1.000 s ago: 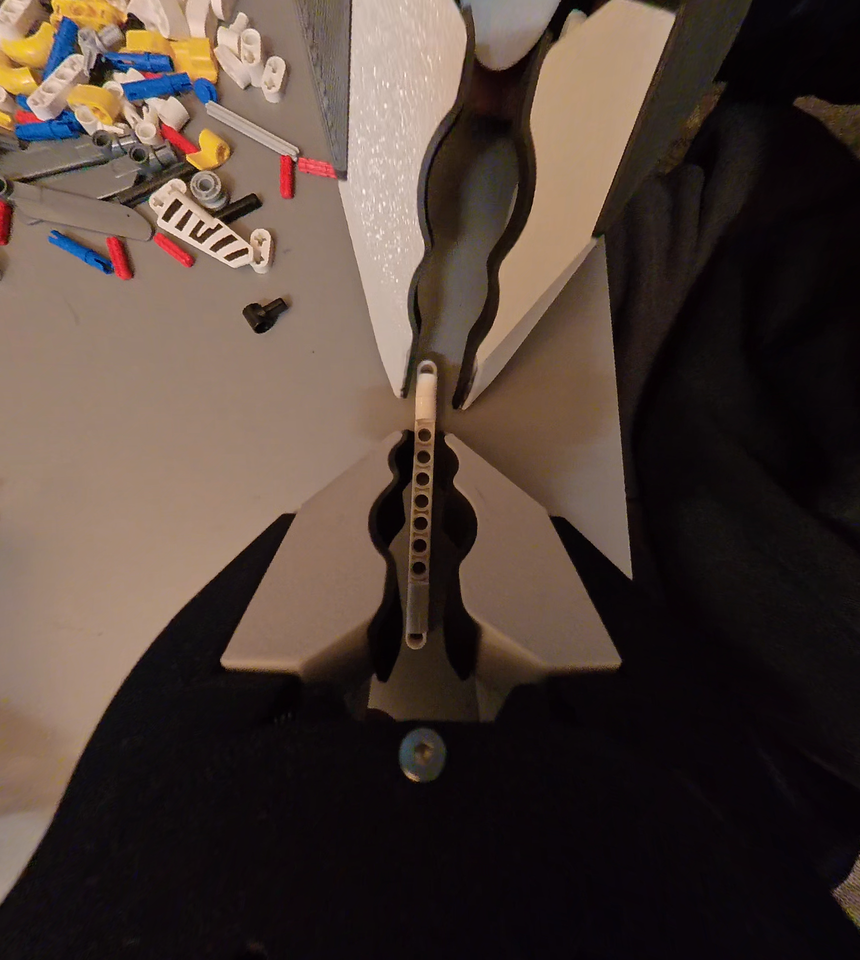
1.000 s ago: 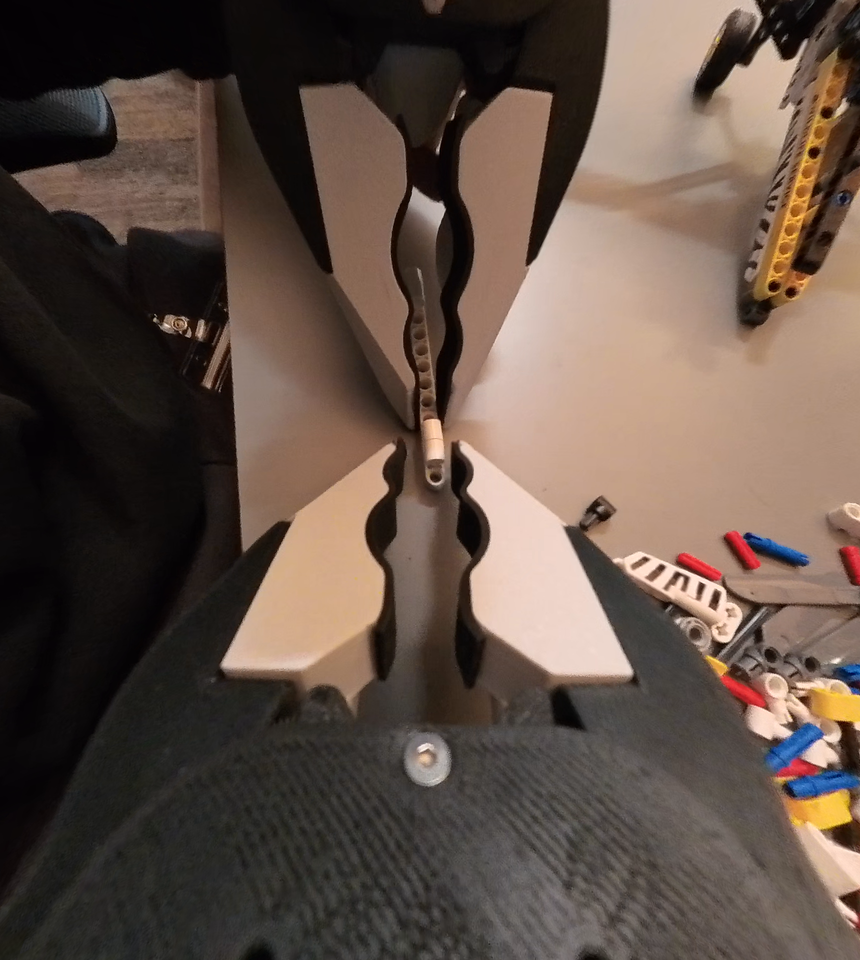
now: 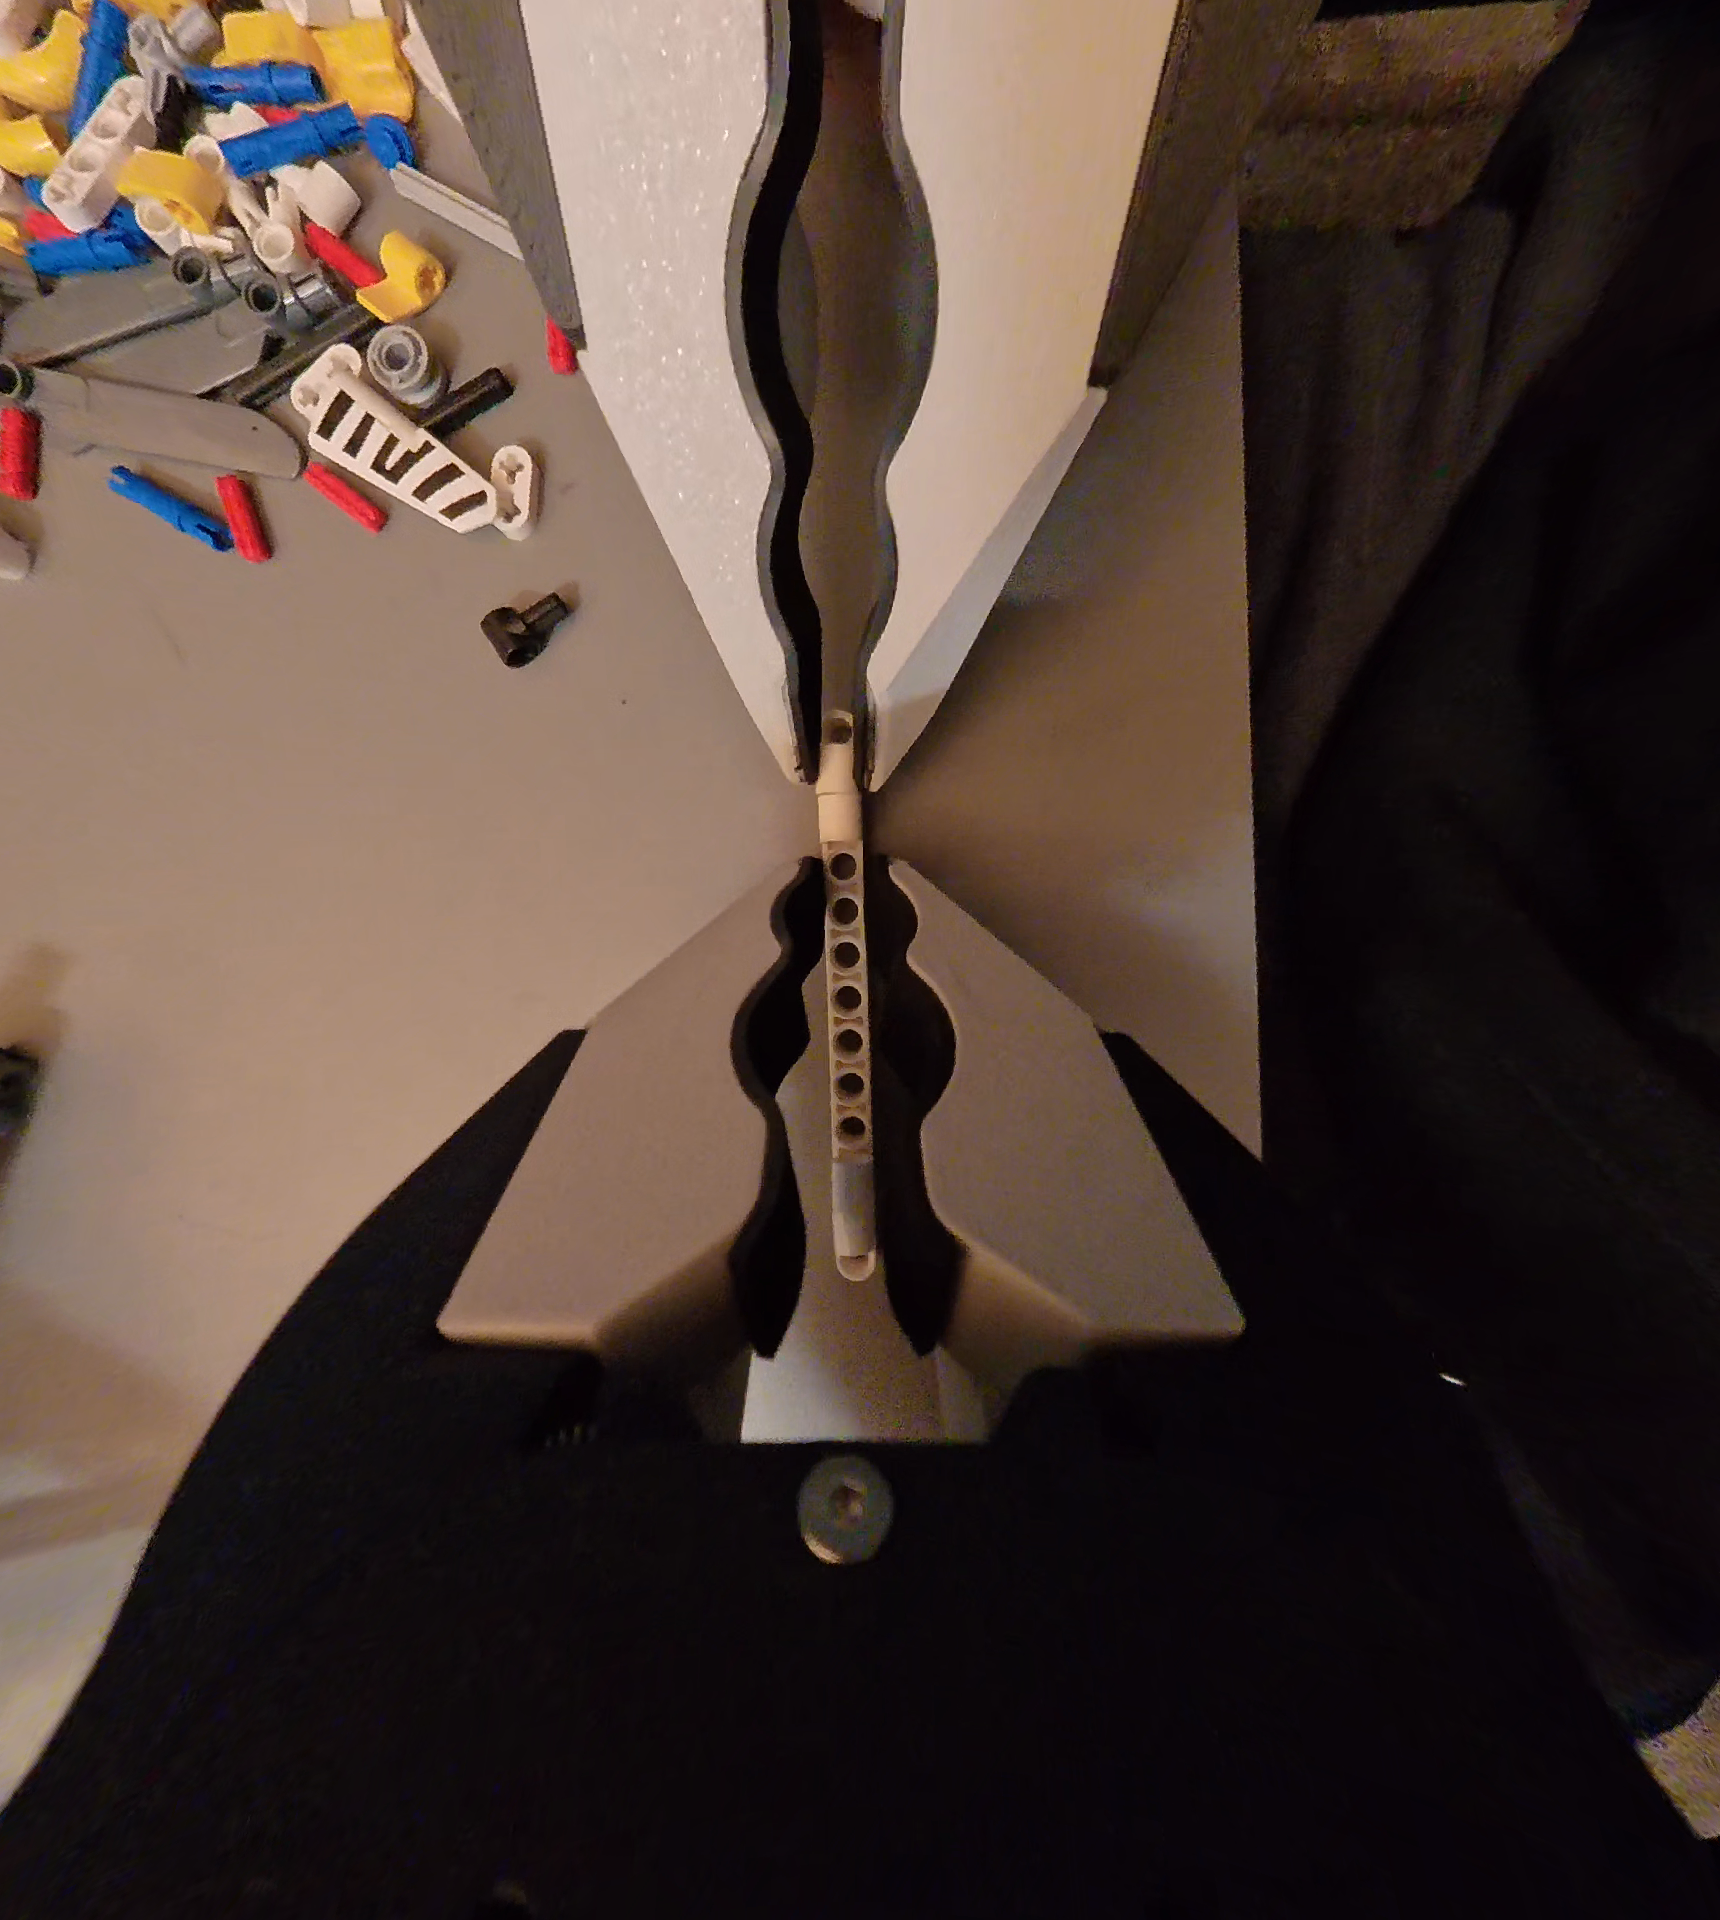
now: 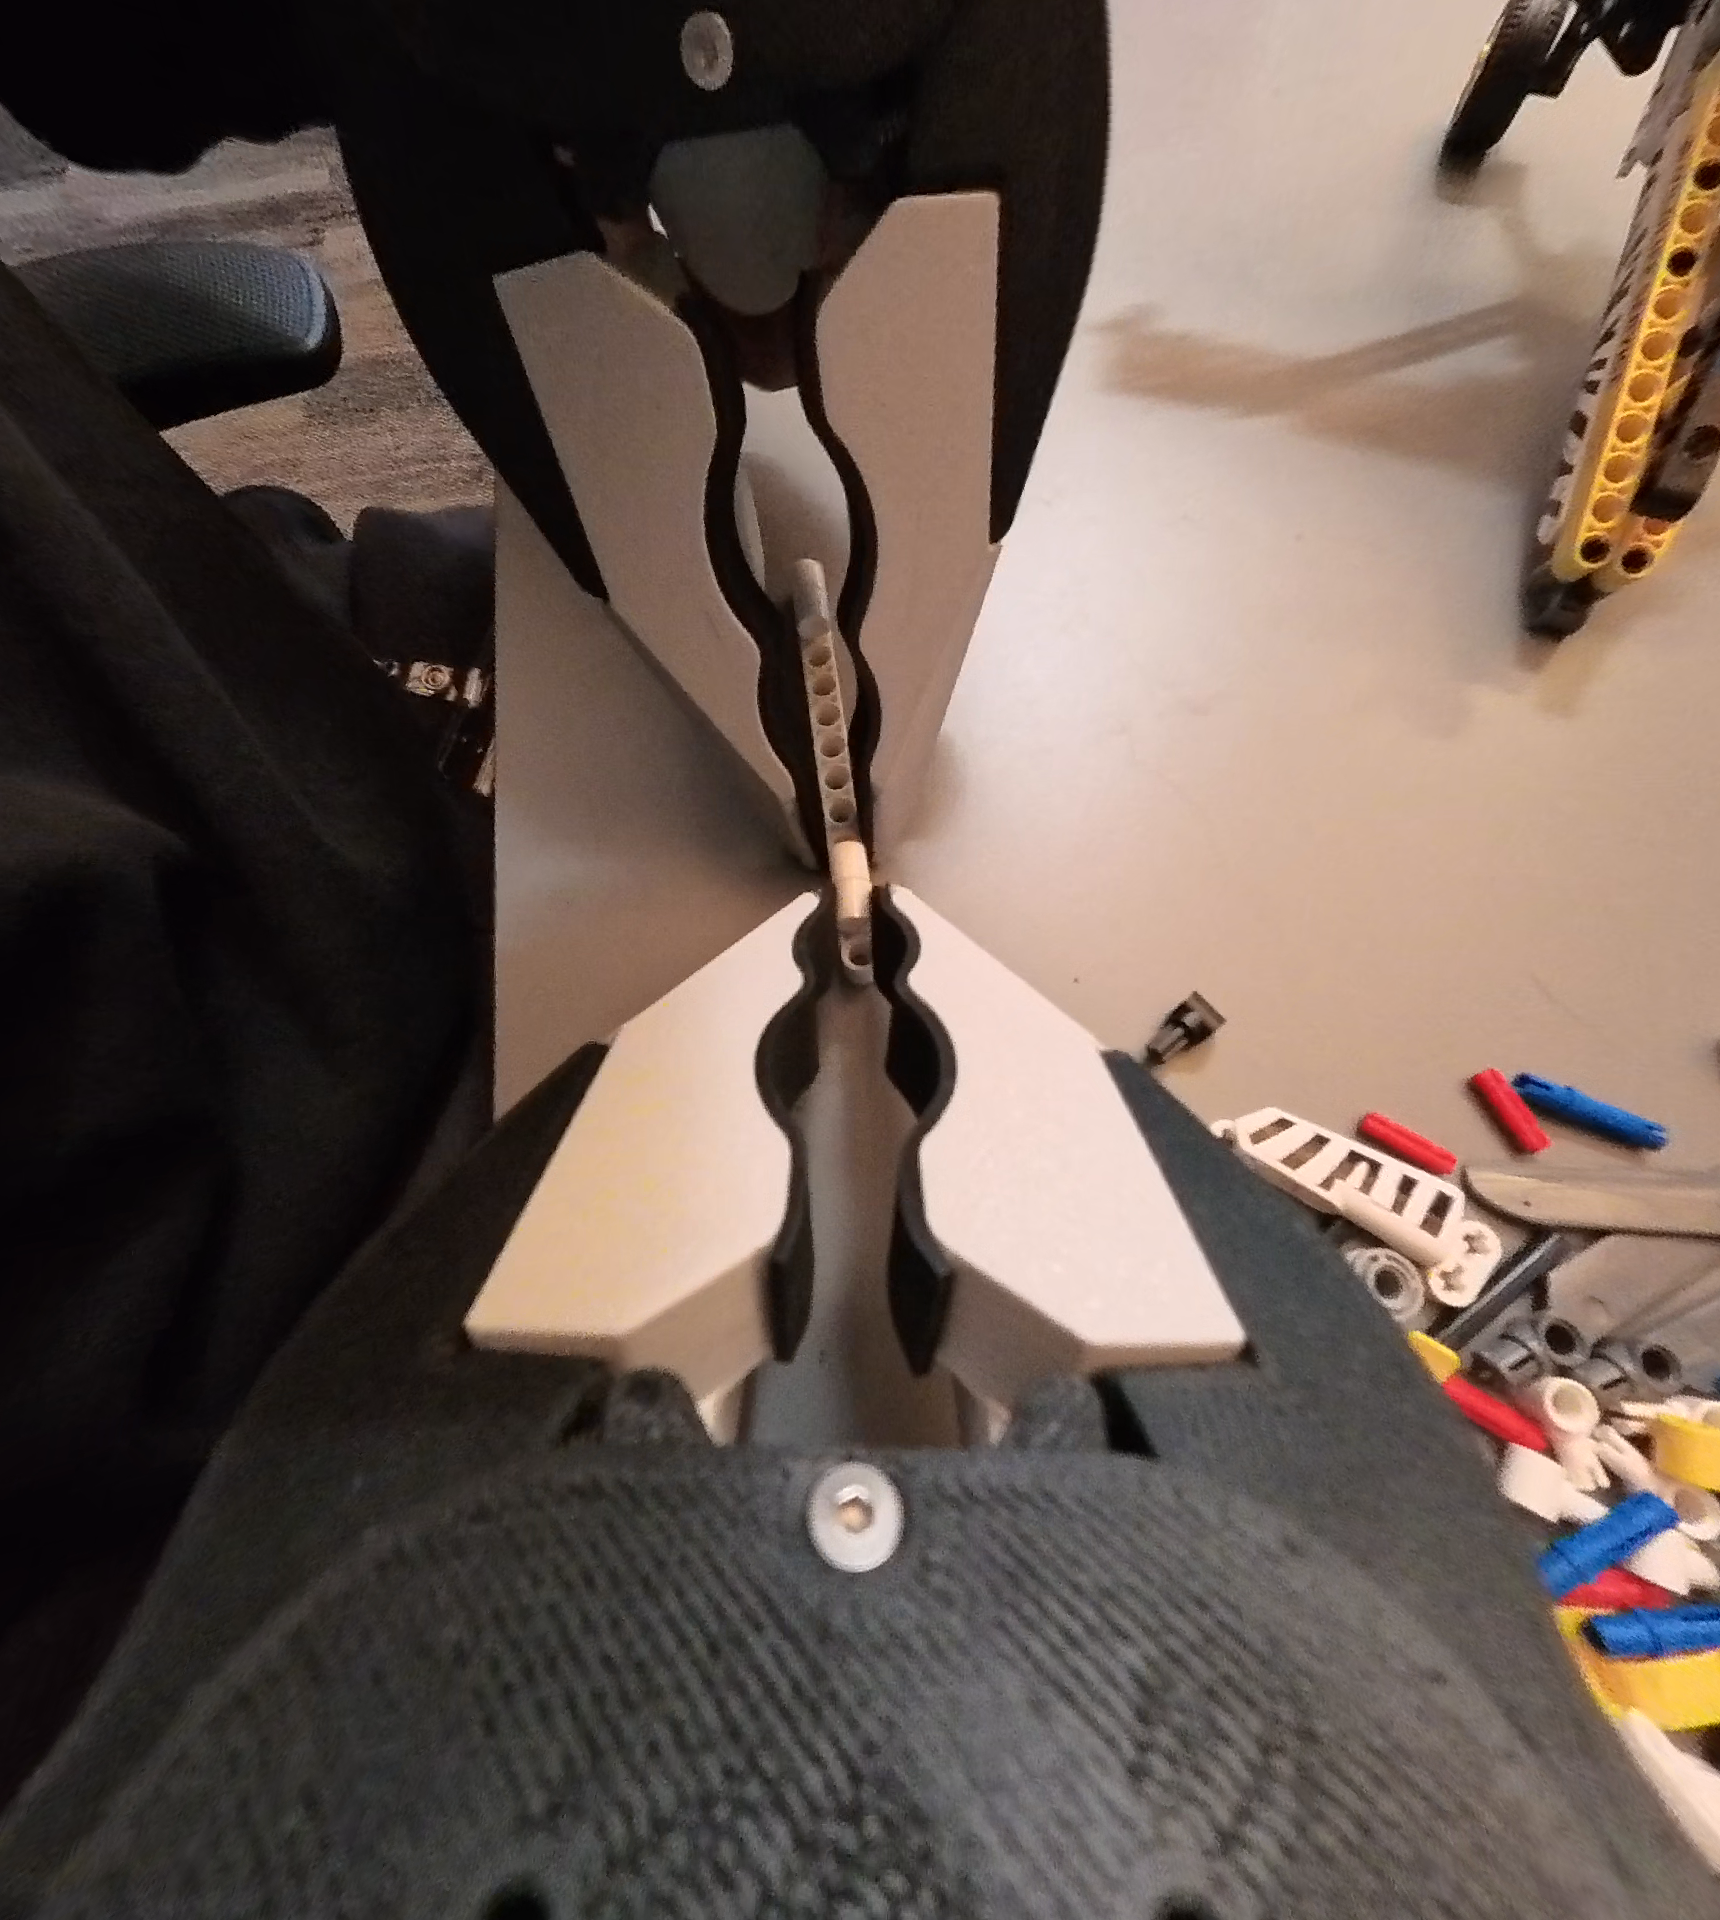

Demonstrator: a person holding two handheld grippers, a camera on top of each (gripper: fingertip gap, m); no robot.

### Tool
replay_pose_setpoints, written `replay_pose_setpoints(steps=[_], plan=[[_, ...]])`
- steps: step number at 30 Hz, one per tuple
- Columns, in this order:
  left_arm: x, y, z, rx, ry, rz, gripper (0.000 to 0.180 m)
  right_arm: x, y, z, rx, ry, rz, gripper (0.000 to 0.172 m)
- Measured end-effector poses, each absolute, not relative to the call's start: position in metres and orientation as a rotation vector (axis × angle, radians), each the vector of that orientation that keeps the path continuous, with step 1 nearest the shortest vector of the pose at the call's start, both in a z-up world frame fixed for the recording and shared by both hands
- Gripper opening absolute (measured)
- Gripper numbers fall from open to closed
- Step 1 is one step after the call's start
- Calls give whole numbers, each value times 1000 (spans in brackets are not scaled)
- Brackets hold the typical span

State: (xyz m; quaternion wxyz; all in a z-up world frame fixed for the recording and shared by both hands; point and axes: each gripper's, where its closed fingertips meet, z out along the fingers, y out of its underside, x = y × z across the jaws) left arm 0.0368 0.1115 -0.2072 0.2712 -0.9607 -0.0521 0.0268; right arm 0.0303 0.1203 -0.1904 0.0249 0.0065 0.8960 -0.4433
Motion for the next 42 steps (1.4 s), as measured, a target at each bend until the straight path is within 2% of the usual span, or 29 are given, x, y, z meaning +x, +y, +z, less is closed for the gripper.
replay_pose_setpoints(steps=[15,16,18,19,21,25,27,30,32,34,40,42], plan=[[41,113,-208,-2608,-206,27,7,35,121,-189,-60,2767,-1391,3],[41,113,-208,-2606,-206,29,7,37,119,-182,-61,2706,-1447,0],[42,115,-208,-2600,-218,26,7,39,115,-102,107,2126,-1869,0],[42,115,-208,-2606,-218,26,7,28,118,-103,150,2179,-1848,0],[41,115,-208,-2612,-223,35,7,7,127,-143,114,2675,-1749,0],[41,115,-208,-2571,-252,7,7,30,130,-165,68,2679,-1609,0],[41,116,-208,-2564,-246,2,7,33,133,-176,36,2736,-1534,11],[40,118,-207,-2549,-245,12,7,34,132,-187,12,2778,-1428,19],[40,118,-207,-2551,-250,13,7,34,129,-191,-12,2796,-1392,16],[40,118,-207,-2553,-250,12,7,33,126,-192,-38,2810,-1389,5],[40,117,-207,-2571,-243,72,7,34,124,-193,-44,2802,-1373,5],[41,118,-198,-2526,-265,98,18,34,124,-193,-42,2809,-1376,5]])
